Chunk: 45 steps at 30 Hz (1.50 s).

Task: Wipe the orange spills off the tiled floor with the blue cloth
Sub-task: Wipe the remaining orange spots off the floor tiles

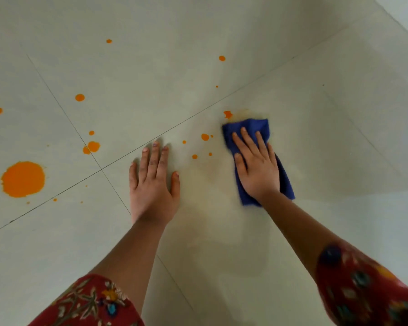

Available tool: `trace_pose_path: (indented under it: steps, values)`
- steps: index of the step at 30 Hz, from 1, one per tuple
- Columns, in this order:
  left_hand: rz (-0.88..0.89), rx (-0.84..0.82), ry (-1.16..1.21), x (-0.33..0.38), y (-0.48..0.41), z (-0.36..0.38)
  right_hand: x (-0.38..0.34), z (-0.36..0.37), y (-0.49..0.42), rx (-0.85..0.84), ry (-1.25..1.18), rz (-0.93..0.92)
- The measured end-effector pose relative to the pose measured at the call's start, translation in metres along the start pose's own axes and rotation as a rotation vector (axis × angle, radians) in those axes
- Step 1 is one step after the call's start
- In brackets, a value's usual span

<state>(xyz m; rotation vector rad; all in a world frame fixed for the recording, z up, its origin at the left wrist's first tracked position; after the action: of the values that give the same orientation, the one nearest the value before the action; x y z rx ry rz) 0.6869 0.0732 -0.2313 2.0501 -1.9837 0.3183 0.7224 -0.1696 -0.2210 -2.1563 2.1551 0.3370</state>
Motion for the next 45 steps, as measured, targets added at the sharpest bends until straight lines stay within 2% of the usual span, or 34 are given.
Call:
trace_pose_path:
  steps: [2,5,7,9,11,13,14,17,20,21,23,26,27,30,33,35,36,38,39,42,45]
  values:
    - [-0.008,-0.001,0.005,-0.001,0.000,0.000,0.021,-0.003,0.018,0.003,-0.007,0.016]
    - [-0.005,-0.001,0.007,0.001,0.000,0.000,0.049,-0.011,-0.022,0.030,-0.015,0.290]
    - [-0.005,0.001,0.009,0.001,0.000,0.000,0.035,-0.010,-0.063,0.046,-0.036,0.368]
    - [-0.003,-0.006,0.004,0.000,0.001,-0.001,0.000,-0.006,-0.078,0.039,-0.036,0.253]
    - [-0.012,-0.012,0.002,-0.001,0.001,-0.001,-0.028,0.001,-0.059,0.004,-0.009,0.005]
    - [-0.012,-0.015,0.004,0.000,0.000,-0.001,-0.019,0.002,-0.020,-0.017,0.008,-0.110]
    - [-0.013,-0.013,0.000,0.001,0.000,-0.001,-0.004,0.000,-0.006,-0.004,0.009,-0.073]
    - [-0.017,-0.007,-0.019,0.001,0.001,-0.001,0.033,-0.006,-0.010,0.016,0.022,0.212]
    - [-0.018,-0.008,-0.035,0.001,0.000,-0.002,0.024,-0.007,-0.057,0.029,0.004,0.354]
    - [-0.018,-0.009,-0.044,0.002,0.000,-0.003,0.012,-0.007,-0.069,0.028,-0.001,0.338]
    - [-0.019,-0.014,-0.057,0.002,0.000,-0.003,-0.011,-0.003,-0.072,0.018,-0.004,0.183]
    - [-0.021,-0.033,-0.068,0.001,-0.001,-0.003,-0.016,0.002,-0.017,-0.025,0.027,-0.050]
    - [-0.021,-0.043,-0.076,0.001,0.000,-0.003,-0.005,0.001,0.002,-0.039,0.031,-0.017]
    - [-0.020,-0.069,-0.097,0.004,-0.001,-0.004,0.035,-0.007,0.003,-0.024,0.000,0.284]
    - [-0.026,-0.093,-0.087,0.004,-0.001,-0.005,0.018,-0.004,-0.037,0.003,-0.007,0.415]
    - [-0.031,-0.103,-0.084,0.004,-0.002,-0.006,-0.010,-0.003,-0.047,0.005,-0.007,0.322]
    - [-0.027,-0.108,-0.078,0.005,-0.002,-0.006,-0.022,0.000,-0.039,-0.010,0.005,0.216]
    - [-0.019,-0.114,-0.075,0.004,-0.001,-0.008,-0.036,0.005,-0.001,-0.078,0.028,0.020]
    - [-0.019,-0.115,-0.071,0.003,-0.001,-0.007,-0.032,0.004,0.020,-0.101,0.021,-0.002]
    - [-0.025,-0.131,-0.065,0.002,-0.001,-0.006,0.005,-0.004,0.027,-0.047,0.002,0.197]
    - [-0.021,-0.132,-0.055,0.003,-0.002,-0.005,0.000,-0.004,-0.038,-0.012,0.009,0.403]
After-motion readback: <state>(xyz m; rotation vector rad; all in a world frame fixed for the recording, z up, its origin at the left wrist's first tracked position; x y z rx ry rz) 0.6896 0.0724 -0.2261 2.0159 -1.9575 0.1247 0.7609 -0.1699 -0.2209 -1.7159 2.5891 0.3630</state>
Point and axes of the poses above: each hand's wrist, its own y-axis away from the middle knuckle, its own z-axis out of the palm, x = y × z, the point moved 4 cm from there along -y, towards the middle knuckle, and after that the axes turned 2 degrees about -x, right-handed, at the moved point
